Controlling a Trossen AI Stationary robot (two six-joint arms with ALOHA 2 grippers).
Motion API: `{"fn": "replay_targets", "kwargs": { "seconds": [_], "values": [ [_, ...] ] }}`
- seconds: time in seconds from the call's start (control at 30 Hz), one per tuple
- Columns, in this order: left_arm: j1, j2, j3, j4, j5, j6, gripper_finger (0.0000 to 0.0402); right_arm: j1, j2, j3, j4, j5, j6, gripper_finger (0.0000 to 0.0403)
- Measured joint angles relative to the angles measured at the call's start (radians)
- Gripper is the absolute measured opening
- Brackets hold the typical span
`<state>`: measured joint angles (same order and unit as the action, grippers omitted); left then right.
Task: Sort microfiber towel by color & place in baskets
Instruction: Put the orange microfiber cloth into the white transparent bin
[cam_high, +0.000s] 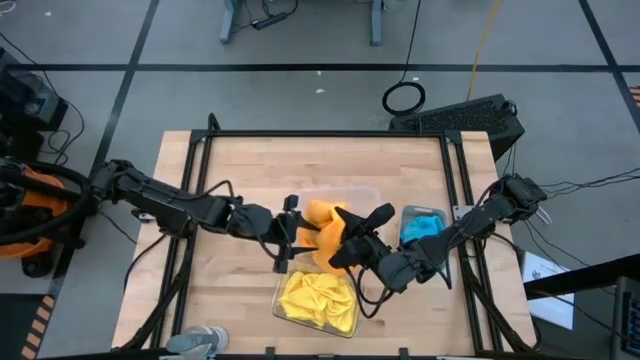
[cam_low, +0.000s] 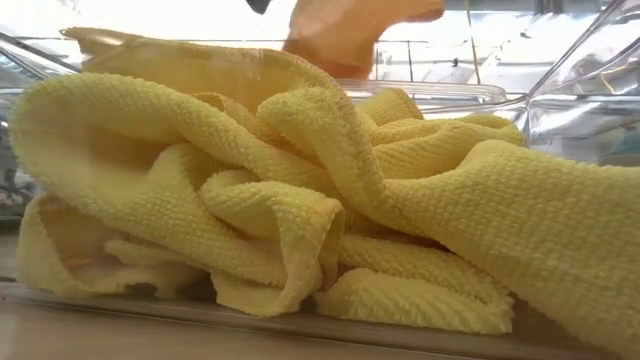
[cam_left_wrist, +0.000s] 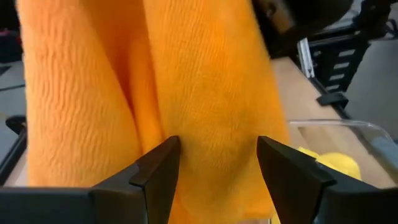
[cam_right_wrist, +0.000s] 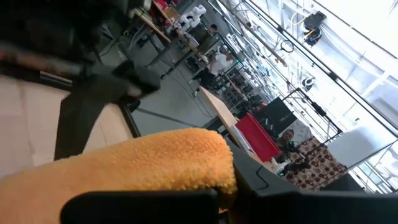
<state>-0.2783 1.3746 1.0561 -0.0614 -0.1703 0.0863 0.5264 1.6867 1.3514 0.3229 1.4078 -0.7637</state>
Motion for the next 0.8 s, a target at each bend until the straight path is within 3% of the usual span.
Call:
{"fn": "replay_targets", "kwargs": {
  "seconds": [0.3,0.43,0.67,0.8],
  "values": [
    [-0.002,0.013,0.0,0.009,-0.004,-0.001,0.0231,0.027,0.0,0.0,-0.022,0.001,0.023,0.0],
    [-0.002,0.002,0.001,0.063,-0.049,0.049,0.0273,0.028,0.001,0.0,-0.031,0.001,0.027,0.0],
    [0.004,-0.016,0.001,0.125,-0.126,0.08,0.0382,0.025,0.001,0.0,-0.049,0.001,0.042,0.0],
    [0.003,-0.016,0.001,0.145,-0.13,0.079,0.0391,0.017,0.001,0.0,-0.072,0.002,0.065,0.0]
  ]
}}
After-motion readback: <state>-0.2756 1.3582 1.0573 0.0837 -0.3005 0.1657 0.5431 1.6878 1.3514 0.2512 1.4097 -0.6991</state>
